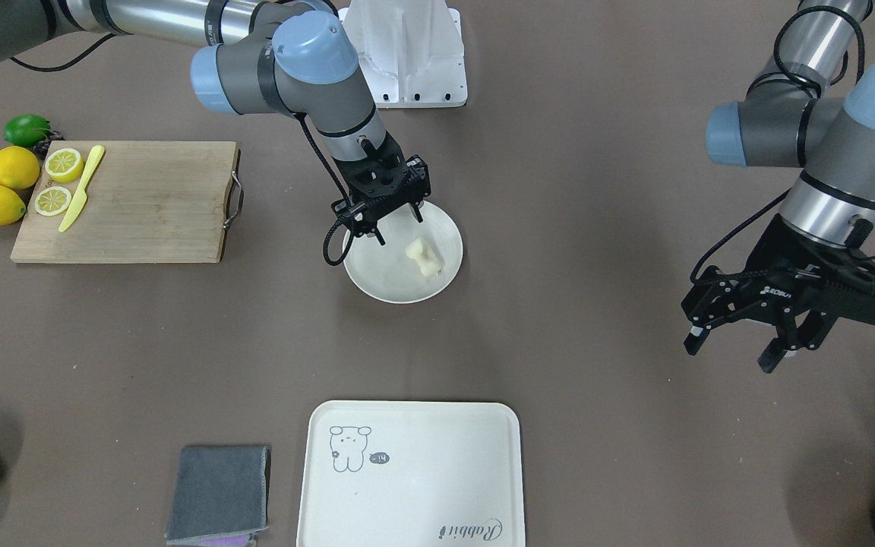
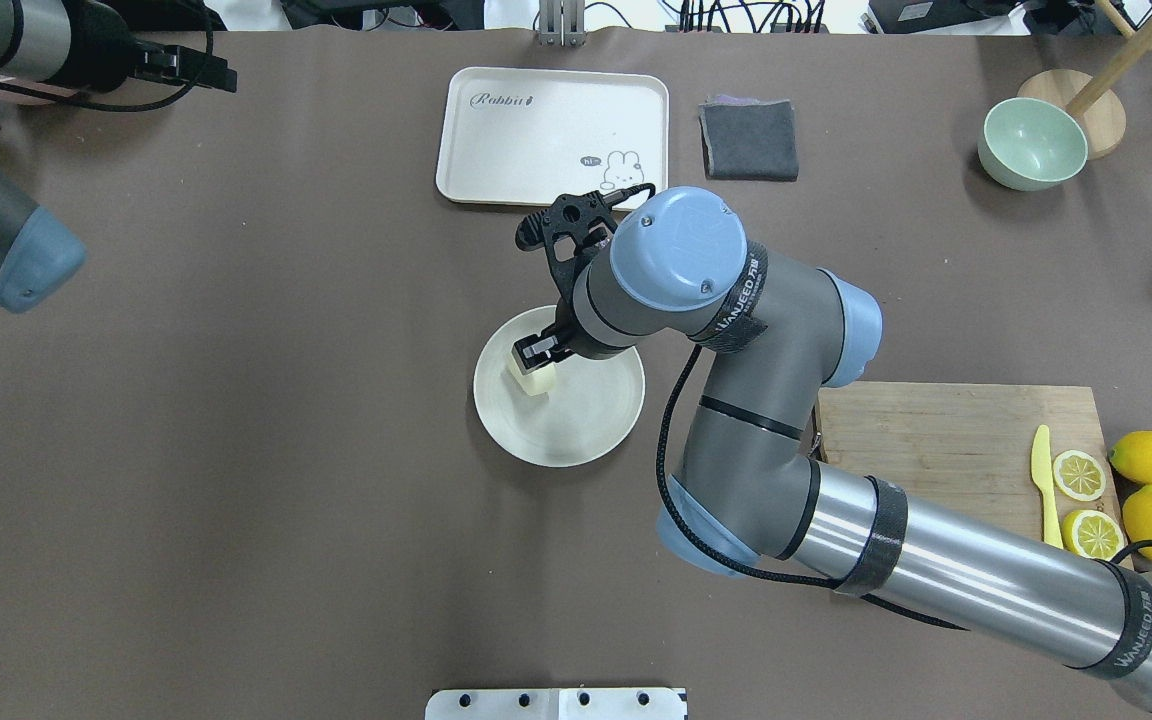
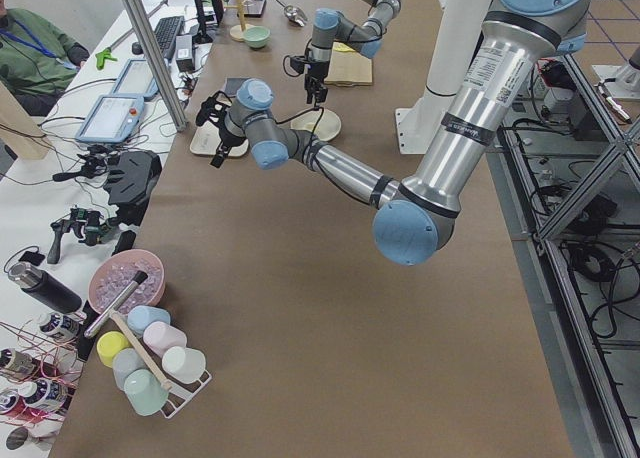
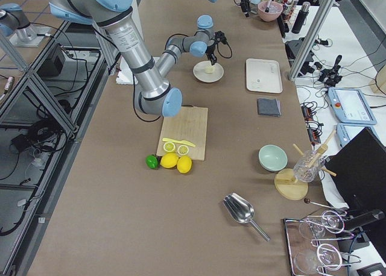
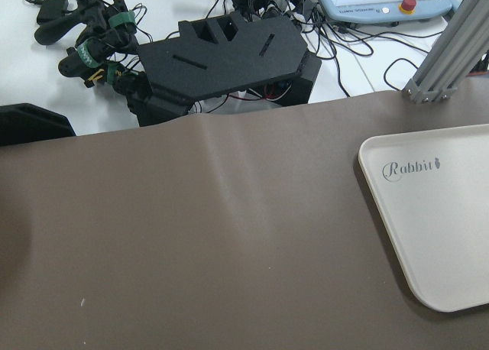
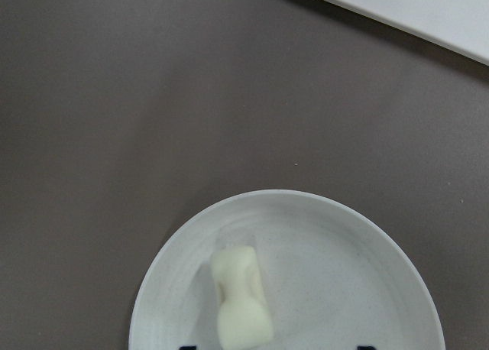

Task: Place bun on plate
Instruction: 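Carry the cream bun with the right gripper over the white plate and lower it, then open the right gripper and lift it away from the plate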

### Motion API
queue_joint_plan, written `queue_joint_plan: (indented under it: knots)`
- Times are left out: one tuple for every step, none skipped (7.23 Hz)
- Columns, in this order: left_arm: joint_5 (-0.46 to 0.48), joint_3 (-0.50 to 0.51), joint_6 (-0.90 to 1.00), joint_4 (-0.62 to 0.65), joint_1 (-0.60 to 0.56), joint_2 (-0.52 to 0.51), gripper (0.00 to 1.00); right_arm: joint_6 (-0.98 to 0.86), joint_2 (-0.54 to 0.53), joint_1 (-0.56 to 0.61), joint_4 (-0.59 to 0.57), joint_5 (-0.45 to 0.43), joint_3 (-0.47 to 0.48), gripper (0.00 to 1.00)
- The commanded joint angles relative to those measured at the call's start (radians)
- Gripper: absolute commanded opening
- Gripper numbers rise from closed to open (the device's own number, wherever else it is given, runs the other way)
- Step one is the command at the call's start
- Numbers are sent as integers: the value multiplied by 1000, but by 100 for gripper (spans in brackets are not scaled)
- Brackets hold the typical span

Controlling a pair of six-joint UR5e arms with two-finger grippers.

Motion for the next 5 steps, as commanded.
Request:
queue_joint_plan:
  knots:
    - [-15,5,-79,28,-66,-5,97,35,1,15,1,7,17,100]
    - [-130,25,-70,72,-141,-5,97,34,-1,60,-1,48,26,100]
    - [-233,33,-44,80,-205,-6,98,35,-10,117,-2,112,41,100]
    - [-287,34,-39,88,-247,-6,98,22,-37,175,-13,142,61,100]
    - [-347,34,-39,111,-282,0,98,14,-65,221,-14,165,79,100]
